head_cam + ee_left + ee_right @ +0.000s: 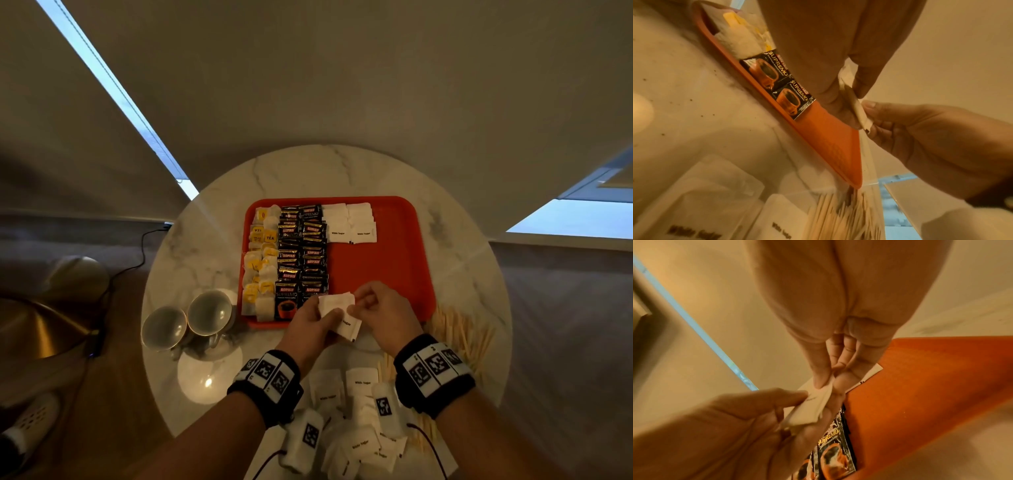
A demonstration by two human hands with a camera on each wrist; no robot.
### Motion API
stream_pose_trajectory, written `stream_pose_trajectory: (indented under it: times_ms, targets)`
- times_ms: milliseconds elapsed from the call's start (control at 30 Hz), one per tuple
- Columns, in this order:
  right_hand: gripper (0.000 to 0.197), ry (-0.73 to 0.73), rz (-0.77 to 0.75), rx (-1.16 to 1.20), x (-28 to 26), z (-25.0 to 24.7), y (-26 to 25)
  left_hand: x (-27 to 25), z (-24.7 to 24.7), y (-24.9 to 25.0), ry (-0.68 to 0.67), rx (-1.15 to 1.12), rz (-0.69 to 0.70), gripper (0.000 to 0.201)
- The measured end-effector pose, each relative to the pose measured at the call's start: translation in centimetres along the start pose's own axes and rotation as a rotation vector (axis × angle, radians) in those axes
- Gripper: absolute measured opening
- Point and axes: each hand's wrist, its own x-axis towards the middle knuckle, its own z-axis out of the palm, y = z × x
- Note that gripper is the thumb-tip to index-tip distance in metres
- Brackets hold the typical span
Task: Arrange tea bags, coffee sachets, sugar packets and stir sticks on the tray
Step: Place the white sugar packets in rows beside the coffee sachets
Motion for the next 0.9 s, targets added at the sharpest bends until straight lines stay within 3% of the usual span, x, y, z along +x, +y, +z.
stream_pose_trajectory:
  times_ms: [167, 433, 667, 900]
  targets:
    - [0.013, 0.085, -0.057, 0.075, 1.4, -1.1, 0.0, 0.7, 0.2, 1.3, 0.055, -0.111, 0.031, 0.025]
    - [0.011, 0.017, -0.113, -0.175, 7.6, -3.0, -2.3, 3.3, -0.6, 1.6, 0.249, 0.053, 0.166, 0.013]
    - [0.014, -0.047, -0.137, -0.424, 17.3, -1.5, -3.2, 2.8, -1.9, 1.3, 0.224, 0.053, 0.148, 0.016]
    - [0.016, 0.015, -0.177, -0.503, 19.6, 0.0, -3.0, 2.7, -2.6, 1.5, 0.242, 0.014, 0.119, 0.015]
